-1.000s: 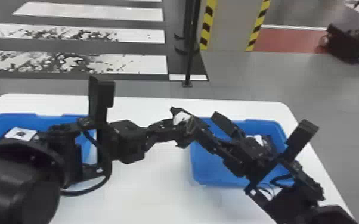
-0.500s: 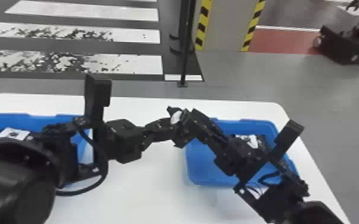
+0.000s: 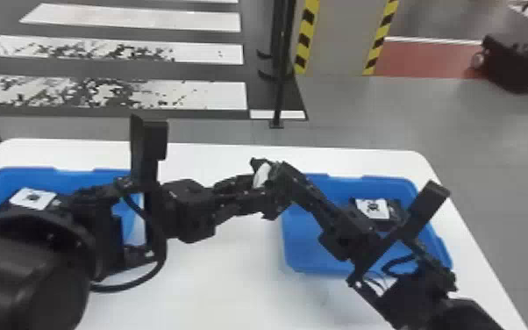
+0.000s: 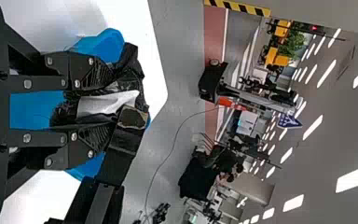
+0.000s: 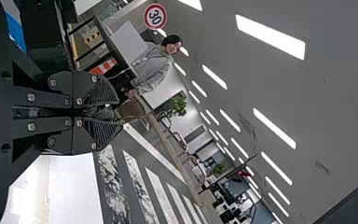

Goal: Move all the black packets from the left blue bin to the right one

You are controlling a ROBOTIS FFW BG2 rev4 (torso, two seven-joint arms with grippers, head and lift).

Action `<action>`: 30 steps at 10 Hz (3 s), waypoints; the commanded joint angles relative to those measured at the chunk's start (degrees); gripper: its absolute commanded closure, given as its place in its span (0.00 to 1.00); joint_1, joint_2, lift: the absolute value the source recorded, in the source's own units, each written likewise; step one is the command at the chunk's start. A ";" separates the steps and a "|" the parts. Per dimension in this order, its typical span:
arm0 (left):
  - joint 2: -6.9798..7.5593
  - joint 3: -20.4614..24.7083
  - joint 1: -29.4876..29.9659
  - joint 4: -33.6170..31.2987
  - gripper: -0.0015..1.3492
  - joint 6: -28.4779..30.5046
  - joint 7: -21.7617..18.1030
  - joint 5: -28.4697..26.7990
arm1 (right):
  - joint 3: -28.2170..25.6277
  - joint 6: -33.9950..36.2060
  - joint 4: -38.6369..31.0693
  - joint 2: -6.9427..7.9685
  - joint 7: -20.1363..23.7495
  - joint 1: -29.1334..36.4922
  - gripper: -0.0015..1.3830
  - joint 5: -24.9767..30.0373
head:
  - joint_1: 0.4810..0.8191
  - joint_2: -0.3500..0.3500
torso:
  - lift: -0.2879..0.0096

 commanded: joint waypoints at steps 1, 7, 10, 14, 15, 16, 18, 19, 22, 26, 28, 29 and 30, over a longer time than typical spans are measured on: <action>-0.21 1.76 2.13 0.04 0.05 -0.47 0.00 0.25 | -1.95 -0.22 0.22 0.00 -0.02 -0.51 0.92 0.14 | 0.63 0.36 | 0.46; -1.53 12.27 12.96 -7.42 0.11 0.09 -0.18 1.51 | -11.89 1.61 10.20 -1.32 -1.52 -6.00 0.92 9.85 | 0.63 0.28 | 0.46; -2.14 17.75 15.91 -10.23 0.11 -0.05 -0.18 0.71 | -13.61 2.45 9.92 -1.23 -2.57 -4.03 0.26 14.88 | 0.63 0.28 | 0.46; -2.49 24.27 16.90 -10.51 0.11 1.22 -0.09 -3.63 | -13.95 -4.58 -5.41 0.44 -7.49 9.19 0.12 20.59 | 0.63 0.34 | 0.46; -2.67 25.98 16.19 -10.51 0.11 1.92 0.00 -5.69 | -13.84 -6.69 -8.92 0.88 -7.67 12.00 0.12 22.42 | 0.63 0.37 | 0.46; -2.67 27.81 15.63 -10.37 0.12 2.62 0.26 -8.20 | -13.15 -8.80 -12.30 1.67 -8.55 15.66 0.12 22.88 | 0.63 0.42 | 0.46; -2.58 31.24 14.23 -9.38 0.12 4.45 1.14 -12.54 | -12.92 -10.21 -14.83 2.90 -9.43 20.16 0.12 22.42 | 0.63 0.54 | 0.46; -2.14 31.69 12.54 -7.13 0.12 5.30 1.32 -14.03 | -12.92 -10.21 -15.39 3.16 -9.43 21.71 0.12 21.96 | 0.63 0.57 | 0.46; -0.82 31.92 5.09 1.16 0.12 7.27 2.55 -17.46 | -11.09 -9.36 -14.97 3.08 -9.34 22.97 0.12 20.82 | 0.63 0.71 | 0.46; 0.85 33.86 -4.76 12.13 0.11 10.22 4.57 -24.20 | -10.52 -8.24 -14.41 2.72 -9.25 22.83 0.13 19.79 | 0.63 0.85 | 0.46; 1.99 33.06 -9.68 18.74 0.11 10.36 5.19 -25.45 | -10.18 -7.68 -13.98 2.64 -9.07 22.83 0.13 19.11 | 0.63 0.88 | 0.46; 2.43 32.61 -11.79 21.55 0.11 10.50 5.80 -25.68 | -10.07 -7.25 -13.84 2.55 -8.99 22.55 0.13 18.88 | 0.63 0.89 | 0.46; 2.52 32.49 -13.48 23.52 0.11 11.06 6.33 -26.25 | -9.95 -7.11 -13.70 2.55 -8.90 22.55 0.13 18.65 | 0.63 0.90 | 0.46</action>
